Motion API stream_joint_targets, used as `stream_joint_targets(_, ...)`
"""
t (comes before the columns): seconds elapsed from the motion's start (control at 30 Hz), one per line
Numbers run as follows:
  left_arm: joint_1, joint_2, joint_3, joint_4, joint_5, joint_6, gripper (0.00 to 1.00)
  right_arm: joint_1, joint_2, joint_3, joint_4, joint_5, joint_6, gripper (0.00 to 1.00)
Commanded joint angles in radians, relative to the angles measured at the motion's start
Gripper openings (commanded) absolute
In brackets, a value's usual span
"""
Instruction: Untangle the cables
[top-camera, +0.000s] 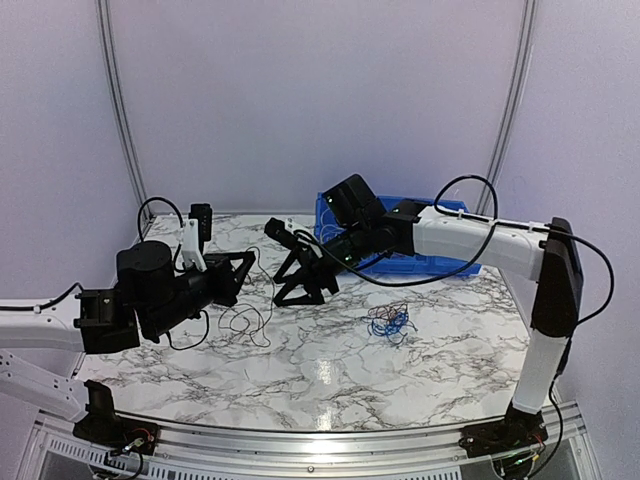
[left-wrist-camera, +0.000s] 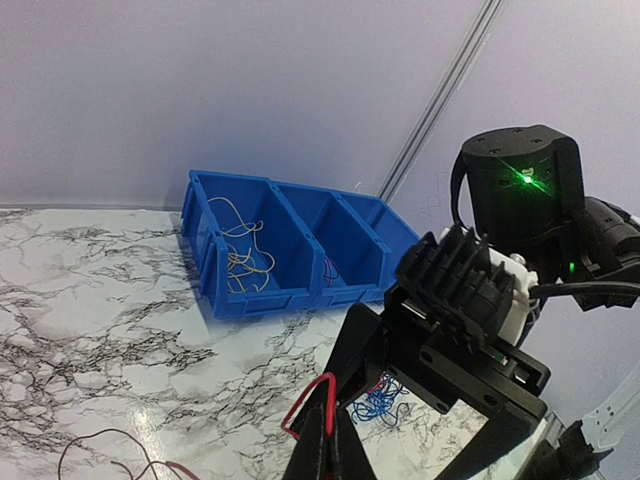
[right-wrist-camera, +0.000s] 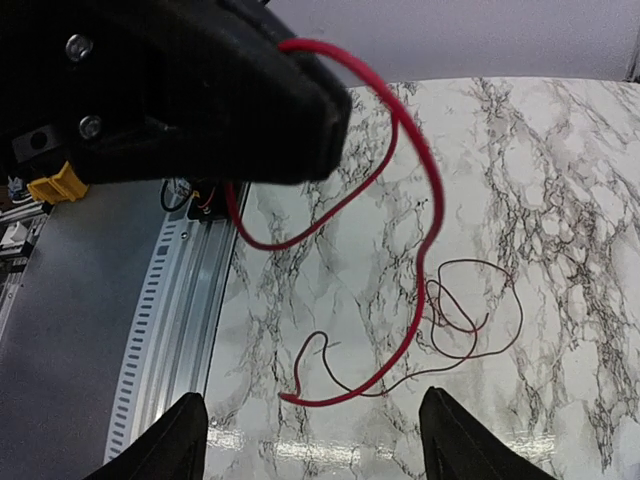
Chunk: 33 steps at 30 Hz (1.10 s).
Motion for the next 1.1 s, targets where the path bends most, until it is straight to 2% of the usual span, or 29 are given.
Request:
stream_joint_targets(0.0,-0.001,-0.022,-0.014,0.045,-0.013,-0.005,0.0,0.004,0.065,0.102,0.032,-0.042,0.075,0.73)
stream_joint_targets(0.07,0.0,-0.03,-0.018,0.045,-0.013,-0.006,0.0,0.004,0.102,0.147,0.021,-0.043,0.094,0.71)
stream_joint_targets(0.1,-0.001,-0.035,-0.019,0.045,-0.014,-0.007,0.0,0.005,0.118,0.167,0.013,-0.042,0.099,0.65)
stream_joint_targets(0.17,-0.001,-0.049,-0.029,0.045,-0.017,-0.006,0.0,0.003,0.136,0.193,0.006,-0.048,0.103,0.47)
stream_joint_targets(0.23,-0.001,-0.062,-0.043,0.045,-0.028,-0.004,0.0,0.004,0.142,0.207,0.002,-0.049,0.102,0.22)
stream_joint_targets(0.33,-0.001,-0.082,-0.07,0.045,-0.049,-0.001,0.0,-0.005,0.114,0.214,-0.01,-0.039,0.086,0.03)
stream_joint_targets(0.37,-0.001,-0.089,-0.083,0.045,-0.055,-0.001,0.0,-0.009,0.096,0.212,-0.011,-0.037,0.08,0.0)
stream_joint_targets(0.53,0.0,-0.092,-0.125,0.046,-0.077,0.052,0.0,-0.025,0.01,0.188,-0.02,-0.024,0.049,0.0)
stream_joint_targets(0.7,0.001,-0.044,-0.135,0.029,-0.201,0.21,0.0,-0.025,-0.046,0.162,-0.038,-0.067,0.027,0.0)
stream_joint_targets(0.8,0.005,-0.004,-0.141,0.034,-0.227,0.27,0.0,-0.027,-0.07,0.163,-0.061,-0.108,0.003,0.0)
stream_joint_targets(0.93,0.011,0.093,-0.15,0.04,-0.231,0.296,0.0,-0.028,-0.104,0.195,-0.099,-0.138,-0.037,0.0)
stream_joint_targets(1.07,0.014,0.212,-0.163,0.048,-0.251,0.26,0.0,-0.042,-0.134,0.243,-0.133,-0.143,-0.064,0.0)
